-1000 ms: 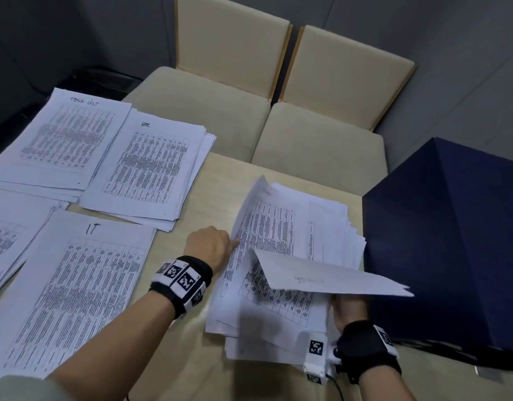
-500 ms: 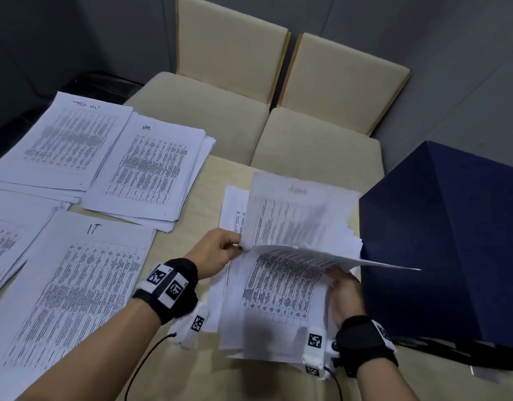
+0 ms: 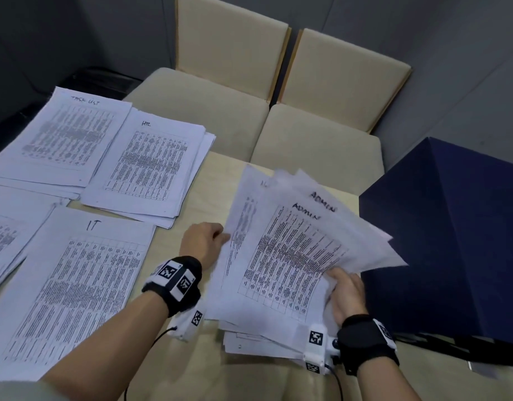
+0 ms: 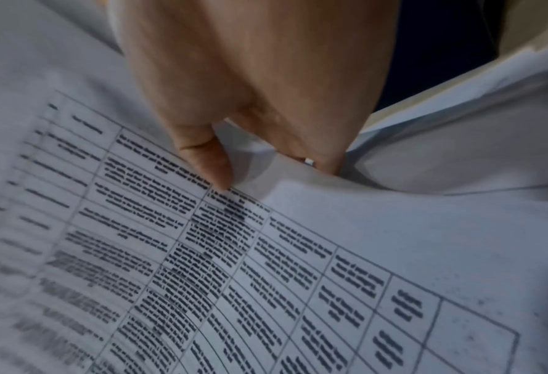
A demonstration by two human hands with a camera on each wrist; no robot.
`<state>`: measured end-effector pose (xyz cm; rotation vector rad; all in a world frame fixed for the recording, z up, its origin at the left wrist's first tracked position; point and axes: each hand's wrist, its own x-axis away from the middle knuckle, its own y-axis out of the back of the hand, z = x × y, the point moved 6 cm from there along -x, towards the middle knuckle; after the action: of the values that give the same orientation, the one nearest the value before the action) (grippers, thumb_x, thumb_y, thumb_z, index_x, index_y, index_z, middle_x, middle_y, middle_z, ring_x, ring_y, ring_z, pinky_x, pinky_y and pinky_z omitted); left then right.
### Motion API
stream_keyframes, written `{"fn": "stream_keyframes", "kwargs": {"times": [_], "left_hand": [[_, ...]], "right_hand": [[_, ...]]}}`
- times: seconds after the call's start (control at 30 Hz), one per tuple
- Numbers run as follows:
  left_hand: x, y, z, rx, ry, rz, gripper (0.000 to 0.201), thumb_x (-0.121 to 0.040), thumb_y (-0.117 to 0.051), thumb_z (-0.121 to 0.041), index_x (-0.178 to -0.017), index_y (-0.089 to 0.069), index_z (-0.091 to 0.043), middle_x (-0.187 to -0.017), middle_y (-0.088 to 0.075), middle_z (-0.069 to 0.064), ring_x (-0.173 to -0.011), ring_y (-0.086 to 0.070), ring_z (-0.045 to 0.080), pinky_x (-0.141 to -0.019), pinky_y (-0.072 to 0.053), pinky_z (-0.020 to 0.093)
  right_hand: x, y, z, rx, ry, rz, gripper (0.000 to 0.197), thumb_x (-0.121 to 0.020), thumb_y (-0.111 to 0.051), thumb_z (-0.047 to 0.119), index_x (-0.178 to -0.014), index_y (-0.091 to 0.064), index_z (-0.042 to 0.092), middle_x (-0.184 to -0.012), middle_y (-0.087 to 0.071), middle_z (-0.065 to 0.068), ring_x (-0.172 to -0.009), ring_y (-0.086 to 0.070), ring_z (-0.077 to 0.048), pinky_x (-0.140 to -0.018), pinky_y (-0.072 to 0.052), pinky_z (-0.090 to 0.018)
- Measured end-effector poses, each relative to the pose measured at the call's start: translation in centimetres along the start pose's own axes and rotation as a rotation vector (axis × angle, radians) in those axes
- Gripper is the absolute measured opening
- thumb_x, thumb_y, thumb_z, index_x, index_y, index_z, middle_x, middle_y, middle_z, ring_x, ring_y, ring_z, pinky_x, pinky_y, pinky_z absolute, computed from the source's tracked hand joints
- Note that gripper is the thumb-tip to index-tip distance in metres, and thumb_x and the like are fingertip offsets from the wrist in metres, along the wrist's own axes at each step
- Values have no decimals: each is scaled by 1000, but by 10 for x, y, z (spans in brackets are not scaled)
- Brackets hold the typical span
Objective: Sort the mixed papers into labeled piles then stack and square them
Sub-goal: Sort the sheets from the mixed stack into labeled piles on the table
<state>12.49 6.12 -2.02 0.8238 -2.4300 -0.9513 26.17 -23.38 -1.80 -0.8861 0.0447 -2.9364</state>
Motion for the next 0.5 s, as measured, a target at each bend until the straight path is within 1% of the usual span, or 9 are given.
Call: {"fn": "stream_keyframes", "kwargs": {"times": [0.07,0.1,0.13,0.17,0.23,0.27,0.33,0.4,0.5], "left_hand": [[3,-1,-8,123,-114,112,32,-93,-63,-20,-63,-56,-12,-55,-51,3,-53,-42,16,-54,-32,30],[6,-1,-12,206,-146,180,26,-93,-63,-13,-67,-63,-17,-60,-59,0,-57,-48,13,-60,-38,29],[8,-3,-15,293,-160,239,23,-91,-63,-5,-73,-69,-19,-66,-66,-2,-63,-55,10,-66,-43,24],[11,-5,-18,390,-159,286,24,-89,-63,3,-77,-73,-16,-72,-71,-4,-69,-61,7,-71,-46,20],[13,-11,-20,575,-125,345,21,-85,-60,16,-79,-72,1,-78,-75,-3,-79,-68,6,-79,-49,18],[13,-15,-21,635,-105,351,18,-83,-58,20,-78,-70,8,-82,-76,0,-84,-70,9,-80,-51,20],[13,-21,-21,667,-75,346,13,-81,-58,22,-81,-69,13,-90,-76,10,-92,-71,20,-85,-54,27],[13,-25,-21,659,-60,353,18,-81,-60,18,-85,-71,4,-88,-75,15,-86,-70,30,-81,-54,33],[14,-31,-21,639,-12,366,27,-79,-61,16,-82,-69,-10,-80,-73,7,-70,-66,24,-70,-51,31]], "right_hand": [[-4,2,-2,-26,4,14,17,-86,-48,-10,-74,-51,2,-61,-56,-9,-45,-57,-16,-43,-44,-18],[-6,3,-4,-27,6,9,22,-84,-48,-10,-69,-46,6,-58,-48,-7,-42,-50,-14,-41,-40,-16],[-9,4,-6,-14,16,6,23,-81,-50,-8,-67,-43,9,-60,-40,-5,-45,-45,-15,-43,-38,-17],[-11,5,-8,4,25,8,23,-78,-52,-7,-66,-42,10,-64,-37,-4,-52,-42,-17,-49,-39,-22],[-12,2,-9,57,37,48,23,-77,-52,-13,-65,-49,6,-68,-44,-5,-66,-45,-22,-63,-40,-28],[-11,0,-10,65,33,86,22,-77,-52,-17,-69,-55,4,-70,-53,-7,-70,-50,-23,-67,-44,-30],[-8,-5,-9,38,21,136,25,-78,-50,-21,-83,-65,-1,-77,-68,-10,-74,-63,-24,-65,-53,-29],[-4,-4,-7,32,36,121,29,-79,-50,-22,-88,-68,-1,-78,-73,-8,-75,-67,-21,-63,-56,-24],[-6,9,-7,102,89,17,24,-77,-58,-16,-86,-69,3,-84,-73,-9,-85,-65,-25,-74,-52,-29]]}}
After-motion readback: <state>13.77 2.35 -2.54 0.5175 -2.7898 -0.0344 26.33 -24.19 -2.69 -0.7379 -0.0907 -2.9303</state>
